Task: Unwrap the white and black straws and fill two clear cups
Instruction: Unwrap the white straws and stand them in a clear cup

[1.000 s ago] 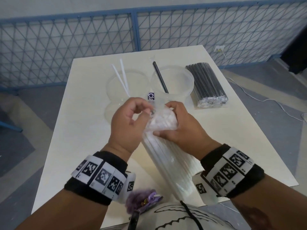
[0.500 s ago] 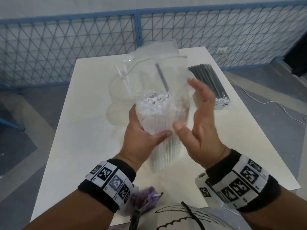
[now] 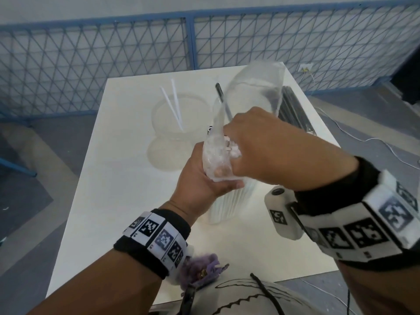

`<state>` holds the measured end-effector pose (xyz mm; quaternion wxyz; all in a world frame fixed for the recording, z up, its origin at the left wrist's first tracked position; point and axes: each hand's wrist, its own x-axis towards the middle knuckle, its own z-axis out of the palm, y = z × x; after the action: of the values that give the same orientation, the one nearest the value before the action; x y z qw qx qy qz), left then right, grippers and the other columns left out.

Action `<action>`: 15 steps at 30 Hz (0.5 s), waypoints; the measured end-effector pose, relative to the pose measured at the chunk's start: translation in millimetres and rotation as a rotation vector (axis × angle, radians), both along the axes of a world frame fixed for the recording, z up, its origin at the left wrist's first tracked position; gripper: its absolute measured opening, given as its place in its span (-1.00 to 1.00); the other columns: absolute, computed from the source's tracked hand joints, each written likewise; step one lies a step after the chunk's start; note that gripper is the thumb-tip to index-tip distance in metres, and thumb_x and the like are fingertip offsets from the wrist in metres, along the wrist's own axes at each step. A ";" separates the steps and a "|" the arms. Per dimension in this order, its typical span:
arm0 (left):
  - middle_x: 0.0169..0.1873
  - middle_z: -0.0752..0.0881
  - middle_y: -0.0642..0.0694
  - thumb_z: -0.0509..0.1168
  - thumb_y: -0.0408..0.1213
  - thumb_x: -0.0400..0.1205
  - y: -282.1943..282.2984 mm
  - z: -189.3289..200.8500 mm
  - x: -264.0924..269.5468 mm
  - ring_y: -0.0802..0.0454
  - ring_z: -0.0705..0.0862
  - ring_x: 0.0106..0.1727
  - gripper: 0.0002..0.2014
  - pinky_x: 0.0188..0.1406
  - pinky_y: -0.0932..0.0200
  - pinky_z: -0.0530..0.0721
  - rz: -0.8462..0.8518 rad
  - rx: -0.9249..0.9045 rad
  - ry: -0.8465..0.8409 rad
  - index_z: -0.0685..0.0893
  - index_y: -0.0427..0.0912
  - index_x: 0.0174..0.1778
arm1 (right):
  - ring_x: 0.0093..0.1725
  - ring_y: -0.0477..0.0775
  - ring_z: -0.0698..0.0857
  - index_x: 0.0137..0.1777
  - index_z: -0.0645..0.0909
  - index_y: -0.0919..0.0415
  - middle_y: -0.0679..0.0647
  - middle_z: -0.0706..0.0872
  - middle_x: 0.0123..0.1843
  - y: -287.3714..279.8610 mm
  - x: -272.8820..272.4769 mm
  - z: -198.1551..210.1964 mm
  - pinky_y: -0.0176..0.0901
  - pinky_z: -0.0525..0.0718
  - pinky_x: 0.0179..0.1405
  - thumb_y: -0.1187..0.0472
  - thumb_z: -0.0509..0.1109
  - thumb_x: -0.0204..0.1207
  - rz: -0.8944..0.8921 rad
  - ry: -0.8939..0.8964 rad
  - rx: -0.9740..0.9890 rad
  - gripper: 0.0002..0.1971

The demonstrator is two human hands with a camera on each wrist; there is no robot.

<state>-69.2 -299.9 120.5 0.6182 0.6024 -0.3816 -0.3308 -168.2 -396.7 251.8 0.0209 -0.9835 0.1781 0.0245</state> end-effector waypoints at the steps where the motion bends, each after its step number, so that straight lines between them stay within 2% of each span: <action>1: 0.19 0.80 -0.01 0.71 -0.49 0.23 0.9 -0.5 -0.1 -0.04 0.77 0.29 -0.24 0.32 -0.35 0.72 0.020 0.016 0.019 0.64 0.25 0.23 | -0.08 0.06 0.47 -0.10 0.46 0.02 -0.07 0.49 -0.23 1.0 2.5 -4.2 -0.15 0.37 -0.06 -0.07 0.34 0.48 0.021 0.000 -0.016 -0.80; 4: 0.28 0.74 -0.20 0.75 -0.44 0.22 4.2 -8.2 2.0 -0.15 0.74 0.34 -0.12 0.29 -0.36 0.73 0.043 0.050 0.060 0.48 -0.08 0.42 | -0.05 0.04 0.38 -0.12 0.40 0.01 -0.10 0.51 -0.24 2.6 10.6 -11.1 -0.09 0.32 0.01 -0.04 0.32 0.45 -0.008 0.035 -0.062 -0.81; 6: 0.32 0.72 -0.25 0.78 -0.41 0.21 3.0 -13.2 5.3 -0.20 0.71 0.39 -0.03 0.34 -0.36 0.70 0.035 0.073 0.062 0.45 -0.19 0.52 | 0.00 0.04 0.40 -0.09 0.52 0.04 -0.09 0.59 -0.17 0.1 13.7 -13.2 -0.02 0.29 0.09 -0.05 0.30 0.45 -0.012 0.039 -0.082 -0.81; 7: 0.35 0.71 -0.27 0.81 -0.34 0.20 1.4 -14.5 7.7 -0.25 0.69 0.42 0.01 0.37 -0.39 0.67 0.028 0.088 0.056 0.43 -0.23 0.55 | -0.01 0.02 0.38 -0.03 0.60 0.02 -0.11 0.63 -0.15 -0.9 14.9 -12.8 -0.01 0.27 0.13 -0.03 0.28 0.46 -0.008 0.031 -0.087 -0.81; 9: 0.40 0.68 -0.27 0.83 -0.19 0.19 1.2 -13.5 9.4 -0.30 0.64 0.47 0.07 0.43 -0.39 0.61 0.029 0.104 0.036 0.42 -0.23 0.58 | -0.03 0.01 0.33 0.07 0.66 -0.06 -0.12 0.67 -0.13 -4.0 17.1 -15.5 -0.02 0.21 0.14 0.04 0.25 0.48 0.005 0.036 -0.088 -0.77; 12: 0.36 0.72 -0.20 0.83 -0.12 0.18 4.0 -12.2 13.9 -0.21 0.67 0.44 0.03 0.42 -0.34 0.63 0.043 0.128 -0.005 0.47 -0.21 0.53 | -0.07 0.02 0.36 0.07 0.65 -0.05 -0.12 0.67 -0.15 -6.5 22.2 -15.1 -0.07 0.11 0.05 0.03 0.24 0.52 0.032 0.016 -0.105 -0.79; 14: 0.30 0.75 -0.15 0.82 -0.14 0.16 5.7 -12.7 16.4 -0.13 0.71 0.39 -0.02 0.37 -0.30 0.68 0.054 0.124 -0.038 0.50 -0.20 0.48 | -0.03 0.06 0.48 0.22 0.63 -0.05 -0.11 0.68 -0.07 -8.7 23.4 -9.6 -0.05 0.20 0.14 -0.06 0.27 0.57 0.031 -0.010 -0.082 -0.71; 15: 0.28 0.76 -0.14 0.82 -0.16 0.15 6.5 -12.3 17.2 -0.12 0.72 0.37 -0.02 0.34 -0.30 0.70 0.054 0.120 -0.027 0.51 -0.18 0.46 | 0.05 0.09 0.56 0.32 0.60 -0.01 -0.06 0.70 0.03 -9.7 23.5 -4.1 -0.05 0.28 0.19 -0.11 0.31 0.58 0.029 -0.022 -0.040 -0.63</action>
<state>-52.0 -293.4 108.2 0.5843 0.6530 -0.3530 -0.3279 -144.7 -406.4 247.7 0.0030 -0.9864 0.1640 0.0104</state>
